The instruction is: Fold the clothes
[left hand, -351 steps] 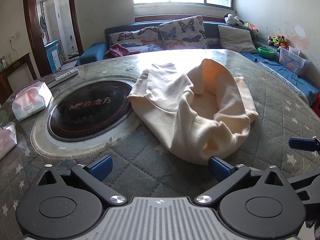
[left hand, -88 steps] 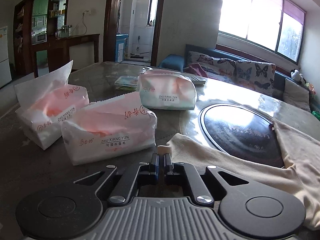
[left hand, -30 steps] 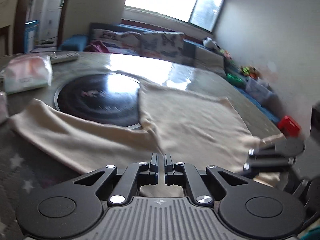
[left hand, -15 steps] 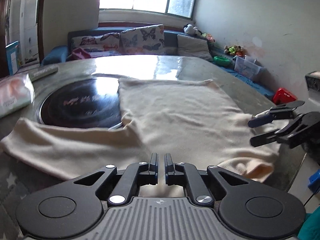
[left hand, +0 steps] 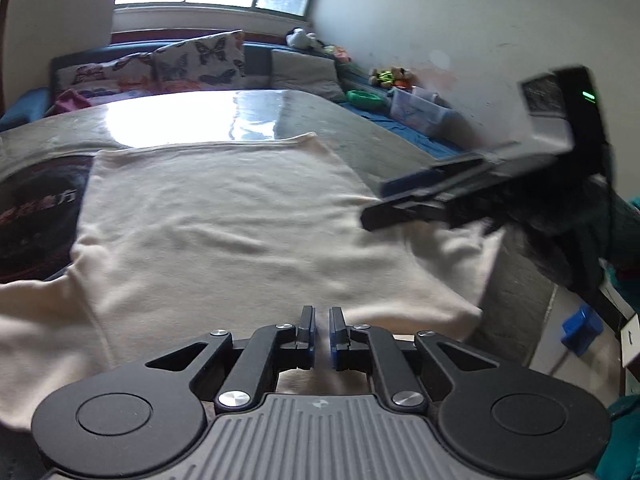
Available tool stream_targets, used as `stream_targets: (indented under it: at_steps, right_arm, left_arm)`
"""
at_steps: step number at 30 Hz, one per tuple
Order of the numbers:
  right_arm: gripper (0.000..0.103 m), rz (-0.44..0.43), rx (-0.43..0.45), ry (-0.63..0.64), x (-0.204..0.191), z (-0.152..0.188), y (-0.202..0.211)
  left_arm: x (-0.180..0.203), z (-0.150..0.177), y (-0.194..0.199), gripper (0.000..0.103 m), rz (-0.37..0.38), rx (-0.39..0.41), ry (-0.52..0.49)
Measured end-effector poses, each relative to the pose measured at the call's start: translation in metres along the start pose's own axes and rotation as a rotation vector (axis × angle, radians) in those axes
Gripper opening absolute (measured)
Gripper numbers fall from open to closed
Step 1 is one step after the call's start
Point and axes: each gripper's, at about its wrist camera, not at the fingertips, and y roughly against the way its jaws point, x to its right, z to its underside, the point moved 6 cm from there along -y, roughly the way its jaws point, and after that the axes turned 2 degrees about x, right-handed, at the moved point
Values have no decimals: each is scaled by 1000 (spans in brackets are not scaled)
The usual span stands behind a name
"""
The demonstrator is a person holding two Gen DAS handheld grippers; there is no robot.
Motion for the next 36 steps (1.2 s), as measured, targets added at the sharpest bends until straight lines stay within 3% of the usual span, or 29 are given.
stream_targets:
  at_steps: [4, 10, 16, 18, 21, 28, 36]
  right_arm:
    - [70, 48, -13, -15, 22, -10, -14]
    - [58, 145, -8, -96, 71, -34, -32]
    - [35, 186, -25, -125, 104, -51, -61]
    - [21, 194, -32, -128, 110, -55, -70]
    - [9, 210, -32, -111, 114, -59, -79]
    - [5, 281, -35, -33, 121, -78, -100]
    - [7, 311, -45, 31, 126, -96, -116]
  left_arm:
    - [12, -2, -1, 8, 45, -5, -23]
    - [26, -9, -8, 8, 106, -9, -48]
    - [40, -3, -22, 8, 170, -56, -56]
    - [42, -3, -24, 8, 189, -60, -52]
    - [44, -5, -29, 8, 220, -70, -25]
    - [50, -11, -48, 8, 272, -81, 28]
    - [58, -17, -61, 8, 272, -74, 57]
